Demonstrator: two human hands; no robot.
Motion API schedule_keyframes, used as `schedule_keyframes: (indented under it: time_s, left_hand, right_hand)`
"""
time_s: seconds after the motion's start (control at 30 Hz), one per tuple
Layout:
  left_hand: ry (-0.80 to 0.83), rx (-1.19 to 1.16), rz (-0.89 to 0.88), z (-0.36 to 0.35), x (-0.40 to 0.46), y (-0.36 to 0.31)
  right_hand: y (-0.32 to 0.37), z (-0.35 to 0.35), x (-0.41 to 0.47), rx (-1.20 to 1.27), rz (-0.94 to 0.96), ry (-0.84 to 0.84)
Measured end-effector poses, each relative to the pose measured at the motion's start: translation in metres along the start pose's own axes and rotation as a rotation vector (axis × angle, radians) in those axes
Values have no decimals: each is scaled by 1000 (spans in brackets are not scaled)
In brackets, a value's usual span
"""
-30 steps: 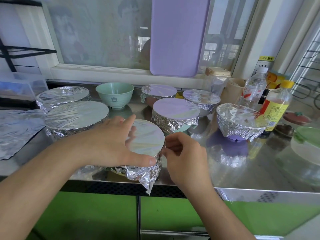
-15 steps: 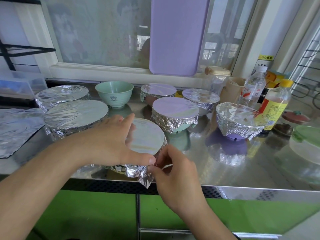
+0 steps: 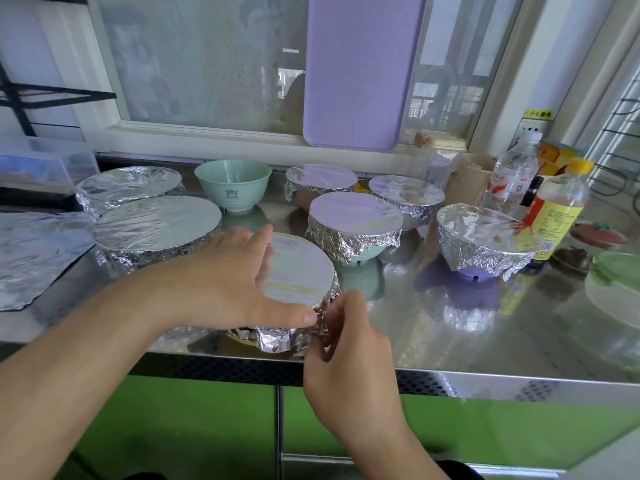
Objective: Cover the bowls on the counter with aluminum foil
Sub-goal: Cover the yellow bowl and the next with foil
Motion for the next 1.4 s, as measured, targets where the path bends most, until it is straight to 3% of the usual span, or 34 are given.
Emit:
schedule_keyframes:
  time_s: [0.1,0.27,0.53,0.97,1.13,1.17,1.27,1.4]
  left_hand:
    - [-2,-4,-4,0,0,0]
    - [1,1,-1,-1,1,1]
    - [-1,11,0,-2,1,2]
    - [-7,3,9,-4,3,3]
    - [-10,17,6,-4,5,3]
    - [-9,16,8,-4,4,3]
    - [-1,13,5,-4,4,3]
    - [-14,6,4,-4,4,2]
  right_hand:
    - [2,1,-6,-77,47,-3]
    - [5,3,-2,-9,29,12]
    - [0,-4,5,-96,46,-118]
    - [9,-20,4,-445,76,-172]
    - [11,1,-4,-290,59,162]
    - [10,7,-1,-232,56,157]
    - [9,21,9,-20,0,-82]
    - [19,7,12,366,-212,38]
Point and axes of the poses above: each hand's wrist, its own x-axis towards the middle knuckle, its own z-axis out of the back of the hand, y = z × x, the point moved 1 cm from there along x, towards the middle knuckle, and after that the axes turned 3 degrees about x, right-handed, at the moved point
